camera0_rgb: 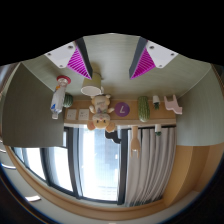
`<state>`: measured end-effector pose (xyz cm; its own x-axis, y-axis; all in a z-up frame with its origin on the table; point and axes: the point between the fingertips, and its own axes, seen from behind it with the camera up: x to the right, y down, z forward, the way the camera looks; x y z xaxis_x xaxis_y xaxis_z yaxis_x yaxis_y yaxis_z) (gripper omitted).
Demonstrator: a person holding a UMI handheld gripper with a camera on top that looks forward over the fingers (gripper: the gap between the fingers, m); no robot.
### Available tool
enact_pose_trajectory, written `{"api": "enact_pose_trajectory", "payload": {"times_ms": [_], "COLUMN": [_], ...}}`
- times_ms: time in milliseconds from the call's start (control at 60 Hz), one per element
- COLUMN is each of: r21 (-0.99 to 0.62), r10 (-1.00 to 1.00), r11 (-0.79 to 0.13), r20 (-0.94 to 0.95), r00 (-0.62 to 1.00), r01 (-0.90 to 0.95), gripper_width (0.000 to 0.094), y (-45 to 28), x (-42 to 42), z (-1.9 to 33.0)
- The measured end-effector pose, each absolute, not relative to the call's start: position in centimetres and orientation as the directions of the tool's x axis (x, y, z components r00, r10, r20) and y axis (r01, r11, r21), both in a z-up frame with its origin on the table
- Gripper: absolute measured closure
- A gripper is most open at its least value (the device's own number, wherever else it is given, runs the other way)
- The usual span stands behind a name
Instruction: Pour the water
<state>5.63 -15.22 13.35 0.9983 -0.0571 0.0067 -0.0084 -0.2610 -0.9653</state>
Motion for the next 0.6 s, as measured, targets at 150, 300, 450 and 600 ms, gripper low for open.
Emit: {"api": "enact_pose_trajectory", "payload": {"times_ms": [150, 300, 450, 600], "r21": [-0.975, -0.973, -0.972, -0.974], "r10": [-0.005, 0.033, 0.09, 0.115], "r11": [-0.224, -0.232, -0.233, -0.224], "r20": [0.006, 0.001, 0.009, 0.012], "r00": [1.0, 0.999, 0.996, 0.993], "r01": [0.004, 0.009, 0.029, 0.038], "gripper_width": [0.0192, 0.0193, 0.0192, 0.0193], "y": [-16.9, -18.3, -19.6, -20.1], "x": [1.7, -1.6, -4.6, -6.1], "z": [15.3, 15.8, 16.0, 16.2]}}
